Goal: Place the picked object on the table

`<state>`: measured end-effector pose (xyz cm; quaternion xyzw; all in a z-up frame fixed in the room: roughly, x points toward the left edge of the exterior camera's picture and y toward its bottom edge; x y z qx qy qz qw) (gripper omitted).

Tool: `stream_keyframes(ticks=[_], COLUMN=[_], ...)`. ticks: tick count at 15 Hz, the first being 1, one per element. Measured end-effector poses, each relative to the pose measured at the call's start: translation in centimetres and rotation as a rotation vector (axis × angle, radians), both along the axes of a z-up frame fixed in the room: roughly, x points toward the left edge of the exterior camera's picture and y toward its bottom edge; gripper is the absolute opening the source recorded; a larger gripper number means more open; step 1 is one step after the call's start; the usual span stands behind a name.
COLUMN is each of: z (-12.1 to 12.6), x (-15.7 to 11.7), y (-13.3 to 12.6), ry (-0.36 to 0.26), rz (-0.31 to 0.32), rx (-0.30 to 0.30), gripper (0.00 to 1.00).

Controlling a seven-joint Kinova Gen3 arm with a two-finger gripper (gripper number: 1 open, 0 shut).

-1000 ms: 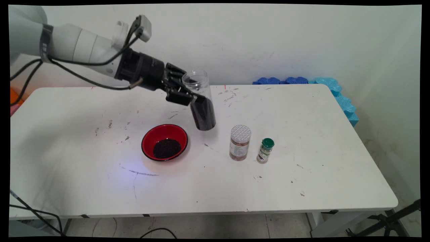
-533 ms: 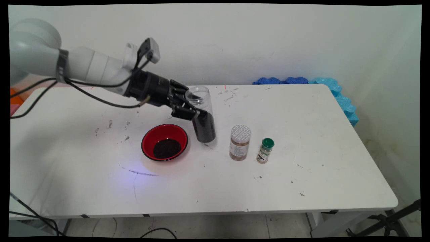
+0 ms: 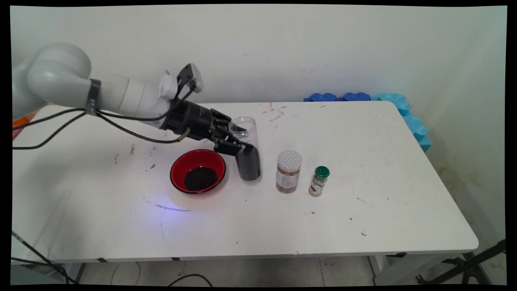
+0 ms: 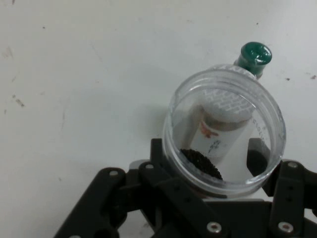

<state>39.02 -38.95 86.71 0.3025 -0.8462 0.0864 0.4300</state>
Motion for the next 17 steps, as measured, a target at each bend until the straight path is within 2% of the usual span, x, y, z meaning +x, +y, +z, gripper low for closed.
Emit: stream_keyframes(ticks=[6,14,15,17], z=[-2.0,-3.4,-3.5,-3.6], x=[-0.8,-1.3,-1.3,-1.4], y=[-0.3,-0.6,-0.7,-0.7], ry=[-0.011,-0.019,-0.018,-0.018], rz=[0.003,0.011,0.011,0.009], rx=[0.009,0.013,0.012,0.009], gripper=[0.00,0.00,1.00,1.00])
